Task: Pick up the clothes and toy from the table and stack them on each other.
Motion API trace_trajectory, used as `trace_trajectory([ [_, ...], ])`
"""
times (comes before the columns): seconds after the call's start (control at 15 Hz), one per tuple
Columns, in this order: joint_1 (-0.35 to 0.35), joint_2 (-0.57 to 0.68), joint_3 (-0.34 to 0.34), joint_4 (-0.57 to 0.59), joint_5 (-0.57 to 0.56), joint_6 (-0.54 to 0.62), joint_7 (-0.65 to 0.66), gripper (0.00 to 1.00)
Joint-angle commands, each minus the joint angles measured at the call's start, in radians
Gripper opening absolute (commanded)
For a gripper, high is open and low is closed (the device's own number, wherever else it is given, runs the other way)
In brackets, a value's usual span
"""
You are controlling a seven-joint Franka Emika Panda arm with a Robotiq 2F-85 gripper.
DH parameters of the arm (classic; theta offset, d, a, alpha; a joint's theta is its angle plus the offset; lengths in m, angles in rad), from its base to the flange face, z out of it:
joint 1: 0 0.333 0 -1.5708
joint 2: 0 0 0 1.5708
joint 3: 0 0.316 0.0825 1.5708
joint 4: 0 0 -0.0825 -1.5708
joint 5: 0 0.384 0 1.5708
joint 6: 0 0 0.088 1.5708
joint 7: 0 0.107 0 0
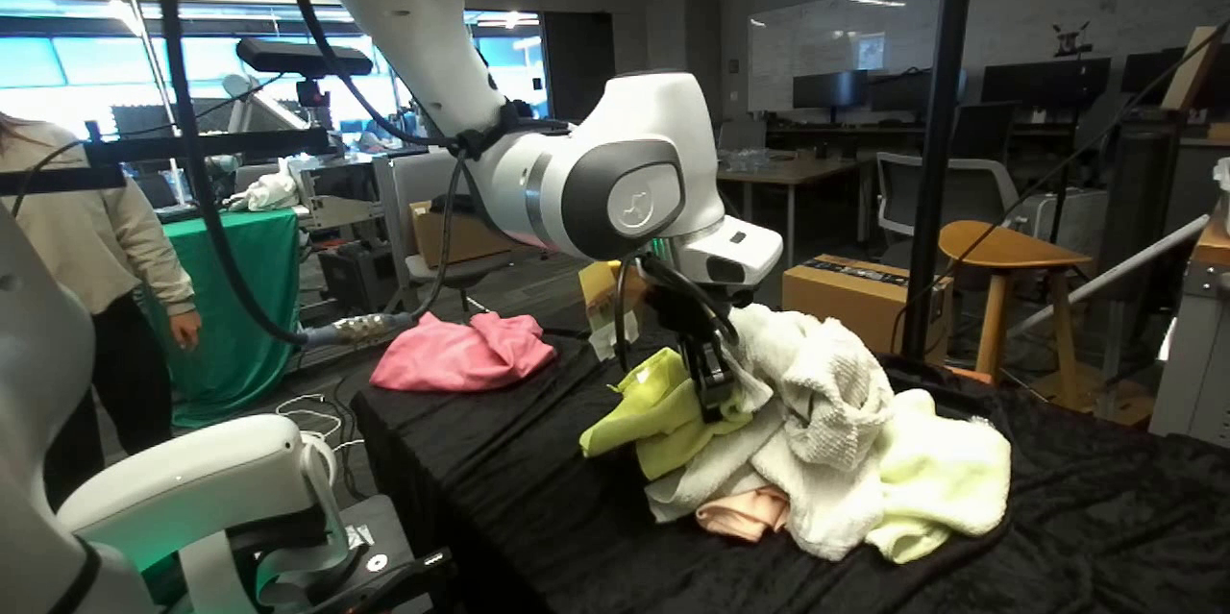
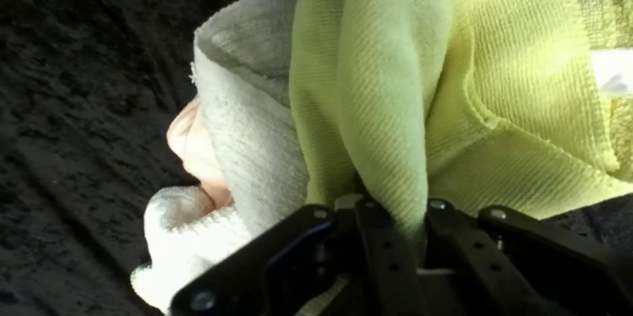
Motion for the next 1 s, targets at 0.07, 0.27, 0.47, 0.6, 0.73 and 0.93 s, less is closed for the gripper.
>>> trace_trajectory([
  [0.07,0.029,0.013,-0.012,0.037,0.022,-0.035,-0.007,0.09],
  [0.27,0.041,-0.029,-0.006,0.021,0.046,-0.075,-0.029,0.44],
  [0.47,0.051,-0.092,0.002,0.003,0.060,-0.152,-0.059,0.67],
  [0.6,0.053,-0.138,0.007,-0.004,0.058,-0.205,-0.072,0.81],
  [0.73,0.056,-0.190,0.014,-0.002,0.063,-0.280,-0.083,0.95],
  [0.93,0.069,-0.262,0.025,0.003,0.103,-0.400,-0.134,1.00],
])
